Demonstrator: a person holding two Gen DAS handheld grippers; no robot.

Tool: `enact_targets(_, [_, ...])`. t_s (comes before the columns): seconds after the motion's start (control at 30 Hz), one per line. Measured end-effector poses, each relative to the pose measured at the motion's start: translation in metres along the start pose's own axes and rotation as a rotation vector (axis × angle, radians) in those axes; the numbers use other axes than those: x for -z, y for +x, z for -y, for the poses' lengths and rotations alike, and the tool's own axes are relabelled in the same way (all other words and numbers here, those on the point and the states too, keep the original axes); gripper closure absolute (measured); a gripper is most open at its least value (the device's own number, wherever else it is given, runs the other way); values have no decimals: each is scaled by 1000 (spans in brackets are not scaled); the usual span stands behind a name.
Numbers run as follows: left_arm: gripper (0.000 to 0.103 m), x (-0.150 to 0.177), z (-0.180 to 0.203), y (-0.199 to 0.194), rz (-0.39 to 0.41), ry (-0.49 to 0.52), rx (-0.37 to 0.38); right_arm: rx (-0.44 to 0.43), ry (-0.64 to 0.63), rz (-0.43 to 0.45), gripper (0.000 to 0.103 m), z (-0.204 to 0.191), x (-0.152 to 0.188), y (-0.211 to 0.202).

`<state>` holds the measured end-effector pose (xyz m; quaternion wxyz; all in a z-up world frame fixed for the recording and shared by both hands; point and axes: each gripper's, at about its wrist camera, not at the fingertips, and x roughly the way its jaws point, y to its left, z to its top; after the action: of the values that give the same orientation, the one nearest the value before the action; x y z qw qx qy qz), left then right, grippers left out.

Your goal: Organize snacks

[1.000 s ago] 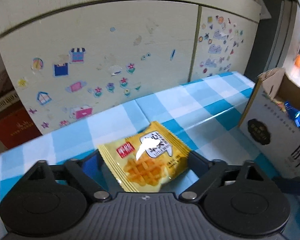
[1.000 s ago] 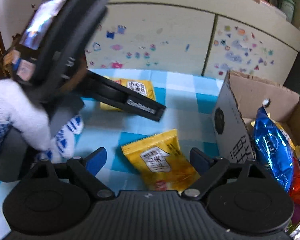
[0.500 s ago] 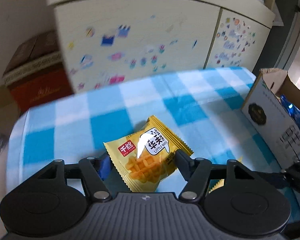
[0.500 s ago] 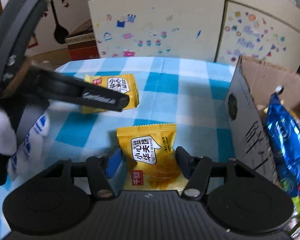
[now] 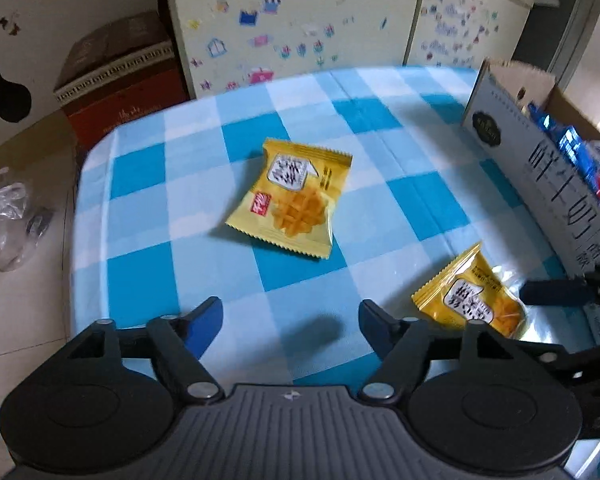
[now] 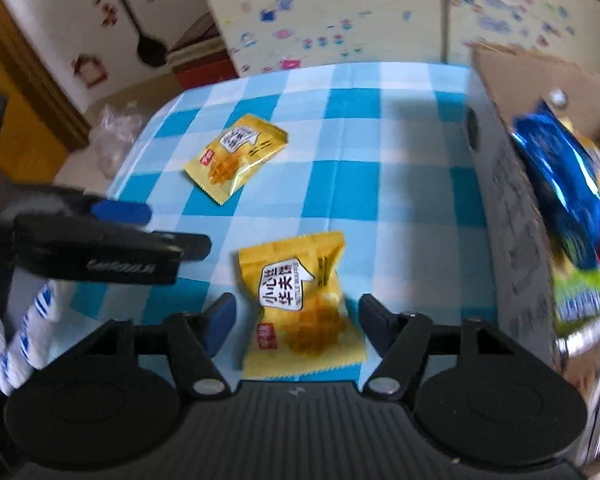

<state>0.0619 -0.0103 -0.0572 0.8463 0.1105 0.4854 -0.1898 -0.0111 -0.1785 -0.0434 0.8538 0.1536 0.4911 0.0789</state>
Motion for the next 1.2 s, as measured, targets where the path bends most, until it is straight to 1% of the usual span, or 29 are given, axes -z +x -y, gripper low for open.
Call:
enact_targets(0.07, [21, -2, -3, -3, 30, -12, -5, -1, 30, 13, 28, 2, -1, -2])
enact_targets(0.17, [18, -13, -5, -2, 81, -26, -21, 14, 39, 27, 27, 1, -3, 0])
enact_targets(0.2, [15, -17, -5, -1, 97, -21, -27, 22, 39, 22, 26, 0, -3, 2])
enact_targets(0.27, [14, -25, 0, 6, 118, 11, -38, 28, 33, 11, 24, -3, -3, 7])
enact_targets(0.4, [13, -36, 10, 22, 107, 111, -74, 50, -2, 4, 21, -8, -1, 13])
enact_targets(0.47, [12, -41, 9, 32, 97, 127, -82, 65, -16, 7, 20, -9, -2, 15])
enact_targets(0.57, [10, -49, 2, 45, 74, 96, -64, 88, -11, 1, 18, -9, -4, 22])
enact_targets(0.63, [1, -53, -2, 51, 73, 98, -54, 92, -16, 3, 15, -10, -4, 24])
enact_targets(0.67, [0, -54, -3, 53, 75, 96, -51, 98, -27, 5, 14, -12, -4, 25])
enact_targets(0.83, [0, -60, -13, 64, 63, 11, 22, 163, -96, 14, 12, -24, 0, 32])
enact_targets(0.87, [0, -60, -14, 65, 71, 14, 29, 170, -111, 18, 10, -26, 2, 33])
enact_targets(1.0, [0, -59, -14, 65, 84, 18, 36, 224, -197, 21, 5, -37, 10, 40])
enact_targets(1.03, [0, -58, -14, 65, 89, 14, 35, 227, -174, 24, 1, -35, 10, 41])
enact_targets(1.13, [0, -55, -14, 64, 109, 5, 32, 225, -173, 26, 0, -33, 9, 41])
enact_targets(1.2, [0, -57, -13, 65, 105, -4, 25, 225, -177, 29, 0, -33, 10, 41])
